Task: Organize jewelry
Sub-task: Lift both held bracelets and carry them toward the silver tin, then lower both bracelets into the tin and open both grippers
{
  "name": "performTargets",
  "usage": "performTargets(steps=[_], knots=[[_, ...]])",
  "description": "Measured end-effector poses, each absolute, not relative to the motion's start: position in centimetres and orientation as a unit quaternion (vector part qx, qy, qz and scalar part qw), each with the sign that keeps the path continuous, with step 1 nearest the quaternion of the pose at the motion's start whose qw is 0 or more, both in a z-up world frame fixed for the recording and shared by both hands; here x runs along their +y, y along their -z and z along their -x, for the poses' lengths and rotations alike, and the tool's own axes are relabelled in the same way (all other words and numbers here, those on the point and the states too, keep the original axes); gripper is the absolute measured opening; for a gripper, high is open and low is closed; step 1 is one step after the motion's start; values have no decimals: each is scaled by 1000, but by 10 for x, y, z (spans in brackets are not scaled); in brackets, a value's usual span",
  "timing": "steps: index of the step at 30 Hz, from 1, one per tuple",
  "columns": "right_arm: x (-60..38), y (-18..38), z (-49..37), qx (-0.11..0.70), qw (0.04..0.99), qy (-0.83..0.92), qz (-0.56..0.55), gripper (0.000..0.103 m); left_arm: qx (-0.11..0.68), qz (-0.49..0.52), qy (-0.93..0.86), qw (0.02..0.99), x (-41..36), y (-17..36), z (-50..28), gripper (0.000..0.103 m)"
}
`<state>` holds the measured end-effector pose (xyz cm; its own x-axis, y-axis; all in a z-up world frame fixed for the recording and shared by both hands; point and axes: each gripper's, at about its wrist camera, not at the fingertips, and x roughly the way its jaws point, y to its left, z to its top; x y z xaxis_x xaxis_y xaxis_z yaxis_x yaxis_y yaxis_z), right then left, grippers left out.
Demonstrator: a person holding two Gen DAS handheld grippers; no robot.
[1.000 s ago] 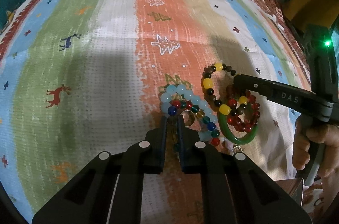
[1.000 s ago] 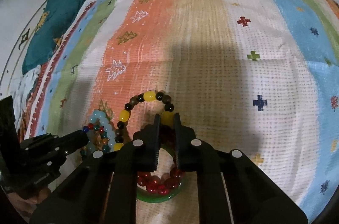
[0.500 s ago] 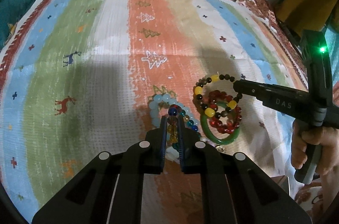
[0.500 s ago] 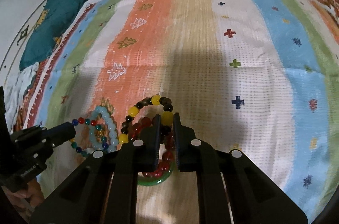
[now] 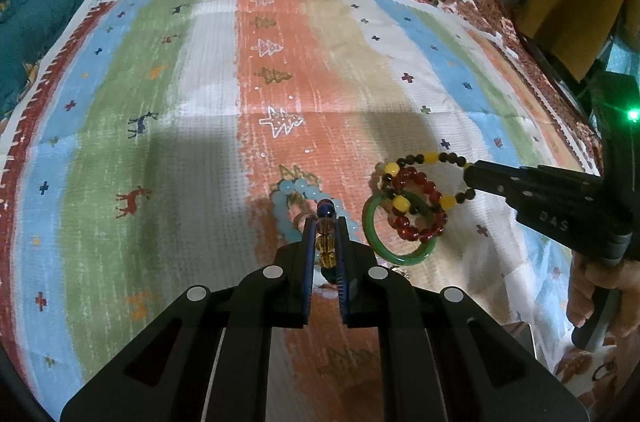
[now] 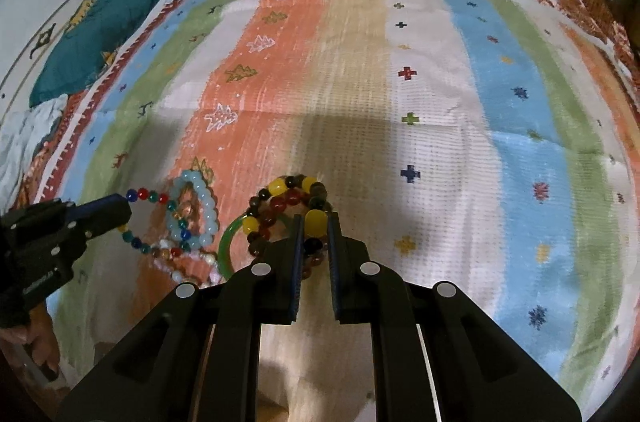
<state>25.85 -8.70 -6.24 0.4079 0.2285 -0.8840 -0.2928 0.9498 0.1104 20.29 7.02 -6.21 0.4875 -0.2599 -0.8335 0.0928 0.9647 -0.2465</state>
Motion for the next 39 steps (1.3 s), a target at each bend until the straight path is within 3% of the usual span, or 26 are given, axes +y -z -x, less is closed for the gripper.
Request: performTargets(steps=[39], knots=[[-97, -32, -117, 422, 874, -236, 46, 12, 420, 50, 115, 899, 30, -15, -103, 9]])
